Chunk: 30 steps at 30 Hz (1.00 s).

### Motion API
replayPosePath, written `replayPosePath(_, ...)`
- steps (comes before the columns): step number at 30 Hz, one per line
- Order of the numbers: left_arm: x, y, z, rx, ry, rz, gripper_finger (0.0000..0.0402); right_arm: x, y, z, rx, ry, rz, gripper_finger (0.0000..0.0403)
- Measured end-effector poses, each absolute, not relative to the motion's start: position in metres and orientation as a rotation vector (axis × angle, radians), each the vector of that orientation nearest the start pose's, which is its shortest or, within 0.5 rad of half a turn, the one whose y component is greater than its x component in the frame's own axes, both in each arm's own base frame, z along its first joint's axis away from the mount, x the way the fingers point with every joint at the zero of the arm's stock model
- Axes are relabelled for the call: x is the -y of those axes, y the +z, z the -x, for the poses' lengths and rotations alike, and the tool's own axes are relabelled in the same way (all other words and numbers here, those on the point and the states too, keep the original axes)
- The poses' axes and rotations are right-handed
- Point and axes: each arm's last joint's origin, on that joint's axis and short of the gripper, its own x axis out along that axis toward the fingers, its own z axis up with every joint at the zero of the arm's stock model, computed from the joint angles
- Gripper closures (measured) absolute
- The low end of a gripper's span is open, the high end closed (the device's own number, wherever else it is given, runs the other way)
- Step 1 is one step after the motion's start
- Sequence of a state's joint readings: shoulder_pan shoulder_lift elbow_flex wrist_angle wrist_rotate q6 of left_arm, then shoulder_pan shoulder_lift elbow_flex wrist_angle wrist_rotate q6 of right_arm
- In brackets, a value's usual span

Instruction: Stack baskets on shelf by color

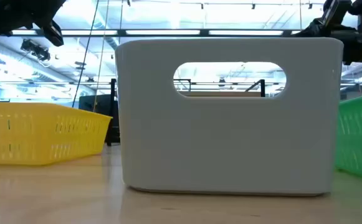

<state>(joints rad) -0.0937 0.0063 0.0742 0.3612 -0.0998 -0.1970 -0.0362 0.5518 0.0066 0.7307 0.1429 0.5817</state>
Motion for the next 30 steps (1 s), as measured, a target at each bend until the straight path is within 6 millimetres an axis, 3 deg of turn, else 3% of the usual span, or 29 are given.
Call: replayPosePath(30, 0.005, 0.2218, -0.0841, 0.427, -0.036, 0.235, 0.0369, 0.0089, 0.1839, -0.1303, 0.232, -0.12, -0.588, 0.0393)
